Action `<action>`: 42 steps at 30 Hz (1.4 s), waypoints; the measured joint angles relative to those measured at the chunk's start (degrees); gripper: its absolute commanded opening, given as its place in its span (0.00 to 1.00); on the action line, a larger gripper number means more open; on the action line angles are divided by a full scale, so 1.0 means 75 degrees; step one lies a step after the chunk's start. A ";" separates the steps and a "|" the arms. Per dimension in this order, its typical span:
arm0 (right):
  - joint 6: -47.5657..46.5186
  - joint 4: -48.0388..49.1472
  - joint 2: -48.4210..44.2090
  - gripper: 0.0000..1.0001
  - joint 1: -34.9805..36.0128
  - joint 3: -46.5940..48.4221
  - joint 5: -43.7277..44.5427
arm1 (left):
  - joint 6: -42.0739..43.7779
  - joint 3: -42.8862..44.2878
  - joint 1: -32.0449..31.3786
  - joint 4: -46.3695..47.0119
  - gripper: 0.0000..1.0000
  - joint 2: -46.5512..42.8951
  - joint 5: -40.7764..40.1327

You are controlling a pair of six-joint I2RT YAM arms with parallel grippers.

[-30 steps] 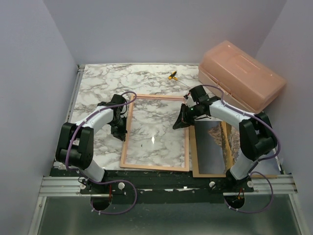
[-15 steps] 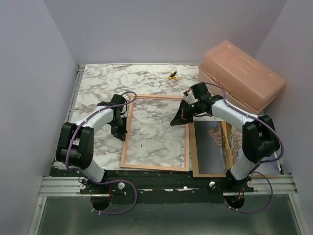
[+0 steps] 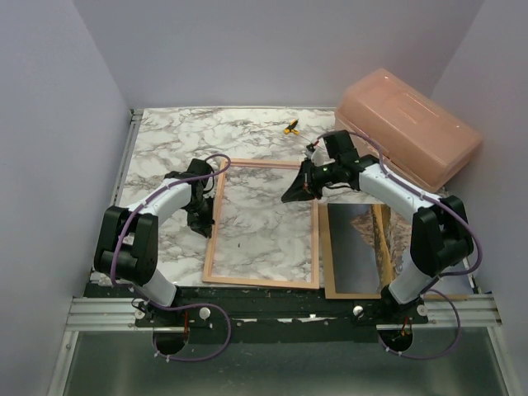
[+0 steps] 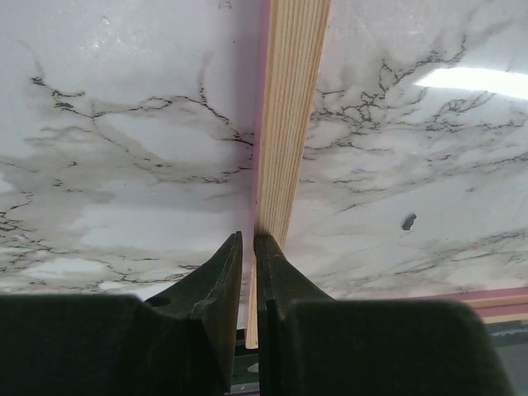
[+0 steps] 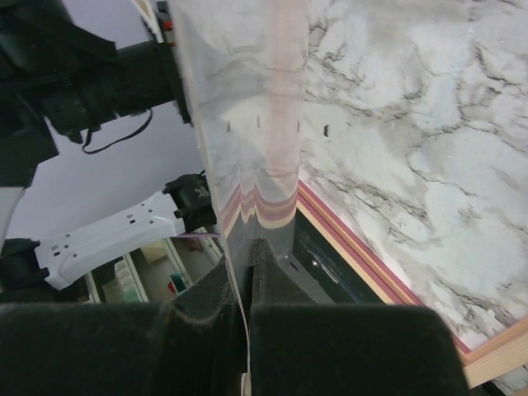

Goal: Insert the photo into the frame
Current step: Place the photo frame item in the photo frame.

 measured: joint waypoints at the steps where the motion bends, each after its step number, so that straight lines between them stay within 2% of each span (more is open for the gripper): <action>1: 0.0023 0.0000 -0.0006 0.00 0.0000 0.0067 -0.0061 | 0.0000 0.0000 -0.0003 0.0000 0.15 0.0000 0.0000; 7: 0.0192 0.0079 -0.0067 0.00 0.0064 0.0388 -0.0329 | 0.0000 0.0003 -0.0003 0.0000 0.15 0.0000 0.0000; 30: 0.0635 0.0187 -0.0428 0.00 0.0102 0.0370 -0.0382 | 0.0000 0.0009 -0.0003 -0.0006 0.14 0.0012 0.0003; 42: 0.0274 0.0003 -0.0425 0.00 0.0102 0.0283 -0.0376 | 0.0003 0.0012 -0.0003 -0.0009 0.14 0.0015 0.0003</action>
